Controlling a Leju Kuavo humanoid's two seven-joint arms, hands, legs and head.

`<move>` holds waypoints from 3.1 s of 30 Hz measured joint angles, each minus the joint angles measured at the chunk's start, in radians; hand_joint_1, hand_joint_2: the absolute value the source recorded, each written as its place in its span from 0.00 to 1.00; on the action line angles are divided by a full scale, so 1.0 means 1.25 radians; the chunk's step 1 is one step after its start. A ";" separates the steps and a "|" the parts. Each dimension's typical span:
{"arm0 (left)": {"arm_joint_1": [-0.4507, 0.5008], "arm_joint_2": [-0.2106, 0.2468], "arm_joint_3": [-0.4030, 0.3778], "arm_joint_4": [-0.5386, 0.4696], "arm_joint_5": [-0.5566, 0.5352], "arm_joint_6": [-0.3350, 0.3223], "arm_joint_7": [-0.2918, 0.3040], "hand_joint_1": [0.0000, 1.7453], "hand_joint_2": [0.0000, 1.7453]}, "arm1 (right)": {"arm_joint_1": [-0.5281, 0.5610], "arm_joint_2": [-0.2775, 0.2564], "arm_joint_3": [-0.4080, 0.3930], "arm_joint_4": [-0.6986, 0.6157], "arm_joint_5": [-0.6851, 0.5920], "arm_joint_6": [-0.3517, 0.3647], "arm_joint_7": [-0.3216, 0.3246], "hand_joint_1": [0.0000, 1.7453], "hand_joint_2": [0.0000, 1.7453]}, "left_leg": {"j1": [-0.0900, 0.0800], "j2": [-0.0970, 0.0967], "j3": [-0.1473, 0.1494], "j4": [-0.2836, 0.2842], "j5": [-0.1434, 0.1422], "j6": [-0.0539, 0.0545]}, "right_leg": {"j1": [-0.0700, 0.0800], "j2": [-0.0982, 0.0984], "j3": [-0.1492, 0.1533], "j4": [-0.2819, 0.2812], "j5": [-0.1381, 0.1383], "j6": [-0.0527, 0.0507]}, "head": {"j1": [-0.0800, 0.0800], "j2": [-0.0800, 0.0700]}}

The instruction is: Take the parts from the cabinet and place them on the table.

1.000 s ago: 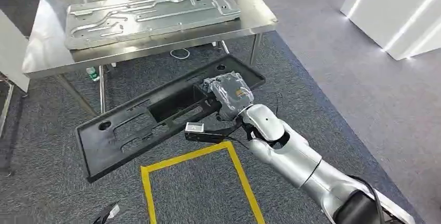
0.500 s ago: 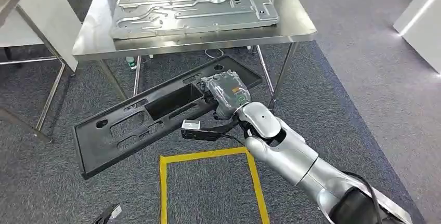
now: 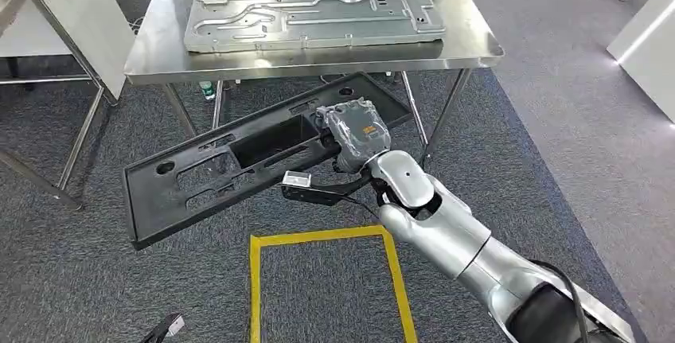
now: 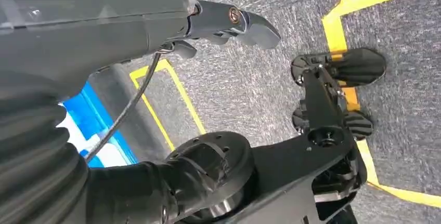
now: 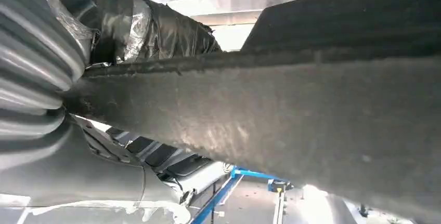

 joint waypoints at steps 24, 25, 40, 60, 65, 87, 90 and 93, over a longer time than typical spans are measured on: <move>0.004 0.001 0.000 0.000 -0.008 -0.017 -0.033 0.00 1.00 | 0.005 -0.009 -0.012 0.000 0.020 0.003 0.007 1.00 1.00 | -0.002 0.000 0.016 -0.016 -0.002 0.025 | -0.010 0.005 0.000 0.012 -0.013 0.040 | 0.000 0.000; 0.003 0.001 0.000 0.000 -0.008 -0.018 -0.034 0.00 1.00 | 0.004 -0.009 -0.013 0.000 0.016 0.004 0.003 1.00 1.00 | -0.002 0.000 0.020 -0.018 -0.003 0.031 | -0.010 0.009 -0.023 0.057 -0.039 0.038 | 0.000 0.000; 0.004 0.000 0.000 0.000 -0.006 -0.030 -0.042 0.00 1.00 | 0.016 -0.015 -0.019 0.000 0.009 0.019 -0.010 1.00 1.00 | -0.002 -0.004 0.021 0.049 -0.065 -0.008 | -0.004 0.017 -0.020 0.012 0.010 -0.007 | -0.001 0.000; 0.011 0.001 0.000 0.001 -0.003 -0.030 -0.042 0.00 1.00 | 0.021 -0.013 -0.019 0.002 0.008 0.027 -0.015 1.00 1.00 | -0.013 -0.007 0.057 -0.005 -0.045 0.038 | 0.003 0.018 -0.138 0.241 -0.130 0.024 | 0.002 0.000; 0.008 -0.002 0.000 0.001 -0.003 -0.030 -0.042 0.00 1.00 | 0.007 -0.016 -0.019 0.010 0.009 0.029 -0.012 1.00 1.00 | -0.017 -0.014 0.119 -0.006 -0.095 0.026 | 0.018 0.024 -0.109 0.031 0.082 -0.001 | 0.001 0.000; 0.005 -0.001 -0.001 0.002 -0.002 -0.030 -0.040 0.00 1.00 | -0.062 0.011 -0.043 0.150 0.068 -0.038 0.057 1.00 1.00 | -0.008 -0.001 0.034 -0.047 0.019 0.036 | 0.003 0.024 -0.014 0.120 -0.043 0.018 | 0.005 0.000; 0.005 -0.001 -0.001 0.002 -0.004 -0.033 -0.044 0.00 1.00 | -0.057 0.012 -0.047 0.165 0.072 -0.040 0.057 1.00 1.00 | -0.009 -0.002 0.050 -0.047 0.002 0.035 | 0.001 0.023 -0.107 0.230 -0.109 0.023 | 0.005 0.000; 0.007 -0.001 -0.001 0.002 -0.004 -0.033 -0.044 0.00 1.00 | -0.057 0.011 -0.049 0.176 0.074 -0.040 0.057 1.00 1.00 | -0.008 -0.004 0.075 -0.043 -0.018 0.029 | -0.004 0.022 -0.083 0.114 -0.027 0.021 | 0.005 0.000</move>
